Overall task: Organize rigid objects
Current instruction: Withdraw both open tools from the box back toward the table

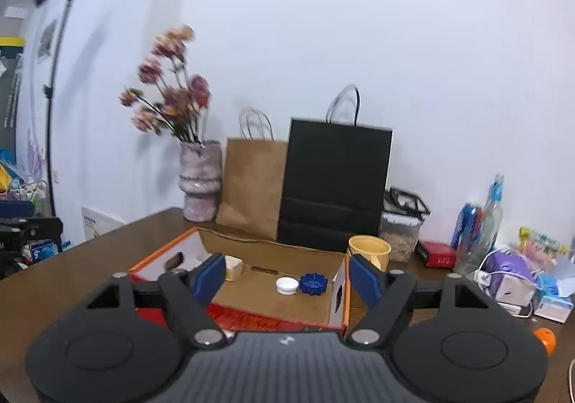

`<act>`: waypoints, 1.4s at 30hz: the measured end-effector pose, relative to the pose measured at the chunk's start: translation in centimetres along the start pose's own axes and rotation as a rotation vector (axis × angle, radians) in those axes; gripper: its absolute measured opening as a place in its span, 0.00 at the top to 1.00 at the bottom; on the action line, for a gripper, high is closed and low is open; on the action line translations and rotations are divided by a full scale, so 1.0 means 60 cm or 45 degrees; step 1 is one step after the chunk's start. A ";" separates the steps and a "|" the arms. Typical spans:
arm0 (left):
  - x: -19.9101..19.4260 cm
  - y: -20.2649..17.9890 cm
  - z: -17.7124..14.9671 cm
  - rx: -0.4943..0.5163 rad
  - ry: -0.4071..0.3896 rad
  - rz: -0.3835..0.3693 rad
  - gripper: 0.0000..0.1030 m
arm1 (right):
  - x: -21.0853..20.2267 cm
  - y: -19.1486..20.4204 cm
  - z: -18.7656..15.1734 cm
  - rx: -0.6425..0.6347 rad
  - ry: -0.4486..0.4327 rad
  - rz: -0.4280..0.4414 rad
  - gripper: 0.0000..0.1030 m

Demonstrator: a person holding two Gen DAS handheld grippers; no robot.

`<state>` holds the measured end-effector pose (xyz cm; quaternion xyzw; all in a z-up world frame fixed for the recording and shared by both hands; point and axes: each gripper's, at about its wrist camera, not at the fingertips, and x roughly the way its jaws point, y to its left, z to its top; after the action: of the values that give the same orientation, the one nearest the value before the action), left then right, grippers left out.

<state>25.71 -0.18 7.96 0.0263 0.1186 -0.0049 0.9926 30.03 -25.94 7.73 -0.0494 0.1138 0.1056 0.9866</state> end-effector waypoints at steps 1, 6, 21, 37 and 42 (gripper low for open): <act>-0.021 -0.001 -0.012 -0.009 -0.008 0.003 0.27 | -0.025 0.009 -0.012 0.003 -0.023 0.000 0.23; -0.126 -0.009 -0.069 0.019 -0.047 0.047 0.26 | -0.135 0.047 -0.070 0.032 -0.076 -0.004 0.18; -0.301 -0.020 -0.138 0.109 -0.147 0.006 0.13 | -0.314 0.104 -0.153 0.063 -0.024 -0.056 0.12; -0.200 -0.030 -0.174 0.065 0.091 -0.017 0.11 | -0.240 0.068 -0.190 0.132 0.086 -0.099 0.12; -0.157 -0.050 -0.164 0.072 0.107 -0.051 0.11 | -0.198 0.044 -0.192 0.134 0.118 -0.111 0.13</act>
<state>14.17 -2.59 0.47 0.0521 0.1605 -0.0269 0.9853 15.66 -27.13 -0.83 -0.0074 0.1623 0.0542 0.9852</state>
